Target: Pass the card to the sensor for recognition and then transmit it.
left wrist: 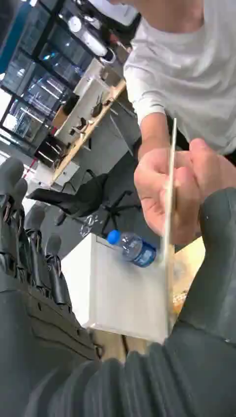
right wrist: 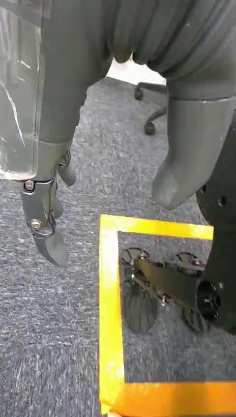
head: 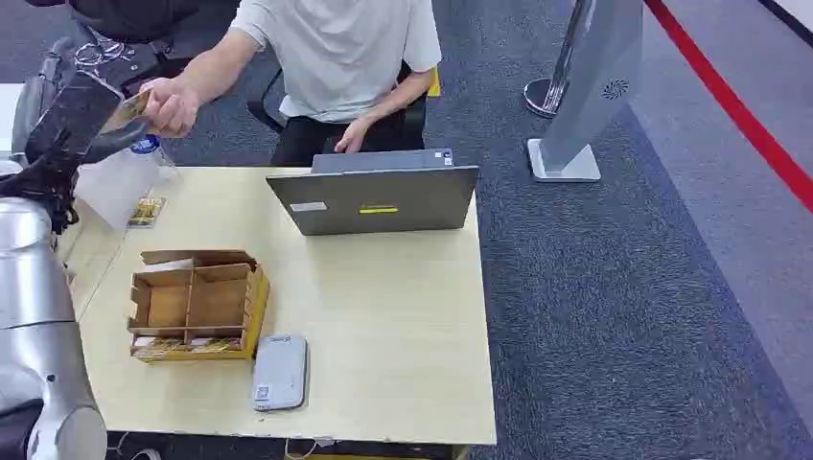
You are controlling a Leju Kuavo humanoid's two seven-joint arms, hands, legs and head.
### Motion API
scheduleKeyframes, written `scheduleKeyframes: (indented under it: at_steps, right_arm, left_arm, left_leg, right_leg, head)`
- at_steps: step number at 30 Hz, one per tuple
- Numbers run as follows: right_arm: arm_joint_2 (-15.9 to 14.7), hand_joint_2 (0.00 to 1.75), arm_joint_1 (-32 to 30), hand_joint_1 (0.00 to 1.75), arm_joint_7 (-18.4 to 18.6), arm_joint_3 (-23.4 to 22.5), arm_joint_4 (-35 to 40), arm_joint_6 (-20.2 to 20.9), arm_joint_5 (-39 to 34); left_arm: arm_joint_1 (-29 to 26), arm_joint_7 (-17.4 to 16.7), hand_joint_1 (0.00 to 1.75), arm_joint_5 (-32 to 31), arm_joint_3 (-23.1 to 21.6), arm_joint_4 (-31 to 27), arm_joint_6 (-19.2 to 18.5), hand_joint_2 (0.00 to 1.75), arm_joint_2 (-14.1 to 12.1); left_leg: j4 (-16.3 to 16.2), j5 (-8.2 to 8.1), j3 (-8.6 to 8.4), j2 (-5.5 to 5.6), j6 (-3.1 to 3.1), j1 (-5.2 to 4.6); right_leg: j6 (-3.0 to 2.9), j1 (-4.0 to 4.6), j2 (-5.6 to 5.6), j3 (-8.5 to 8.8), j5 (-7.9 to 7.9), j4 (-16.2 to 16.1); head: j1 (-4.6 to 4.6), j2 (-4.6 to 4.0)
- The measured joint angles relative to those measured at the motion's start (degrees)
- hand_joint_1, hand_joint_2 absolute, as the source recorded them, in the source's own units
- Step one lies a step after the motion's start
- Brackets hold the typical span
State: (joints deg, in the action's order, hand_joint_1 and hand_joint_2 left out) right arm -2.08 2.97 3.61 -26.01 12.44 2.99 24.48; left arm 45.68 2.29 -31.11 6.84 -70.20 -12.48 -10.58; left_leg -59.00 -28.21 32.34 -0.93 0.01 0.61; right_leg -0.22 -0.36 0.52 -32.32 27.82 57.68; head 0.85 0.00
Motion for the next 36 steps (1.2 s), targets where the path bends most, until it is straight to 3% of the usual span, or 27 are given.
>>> scheduleKeyframes:
  at_steps: [1,11,24,31,36]
  right_arm:
    - [0.02,1.75,0.04,0.0,0.02,0.04,0.0,0.0,0.26]
    - [0.42,1.75,-0.05,0.0,1.29,1.09,-0.11,0.0,3.78]
    - [1.01,1.75,-1.03,0.0,4.79,1.33,-0.77,-0.42,9.71]
    - [1.84,1.75,-1.22,0.0,5.29,1.33,-0.87,-0.7,11.21]
    - [2.45,1.75,-1.4,0.0,5.33,1.33,-0.92,-0.79,11.67]
  left_arm:
    - [0.84,-0.63,1.75,-1.28,-1.36,0.48,-0.26,1.75,-0.24]
    - [7.87,-7.1,1.75,-14.78,-13.77,6.14,-2.36,1.75,-1.49]
    - [13.81,-13.37,1.75,-30.58,-26.69,16.68,-0.39,1.75,-2.01]
    - [13.1,-11.43,1.75,-29.57,-28.1,16.37,2.41,1.75,-1.97]
    - [8.73,-8.76,1.75,-26.42,-28.85,8.93,4.09,1.75,-2.27]
  left_leg:
    - [0.0,0.0,0.0,0.0,0.0,0.0]
    - [-0.02,0.0,-0.01,-0.02,0.0,0.0]
    - [-0.02,0.01,0.02,-0.02,0.01,0.0]
    - [-0.02,0.01,0.03,-0.02,0.01,0.0]
    - [-0.02,0.0,0.05,-0.04,0.01,-0.01]
  right_leg:
    - [0.0,0.0,0.0,0.0,0.0,0.0]
    - [-0.01,0.0,-0.01,0.0,-0.02,0.0]
    - [-0.01,0.0,0.0,0.0,-0.03,0.04]
    - [-0.01,0.0,0.0,0.0,-0.03,0.03]
    - [-0.01,0.0,0.0,0.0,-0.03,0.03]
  head:
    - [0.04,0.0]
    - [0.02,0.0]
    - [0.0,0.0]
    - [0.02,0.0]
    - [0.02,0.0]
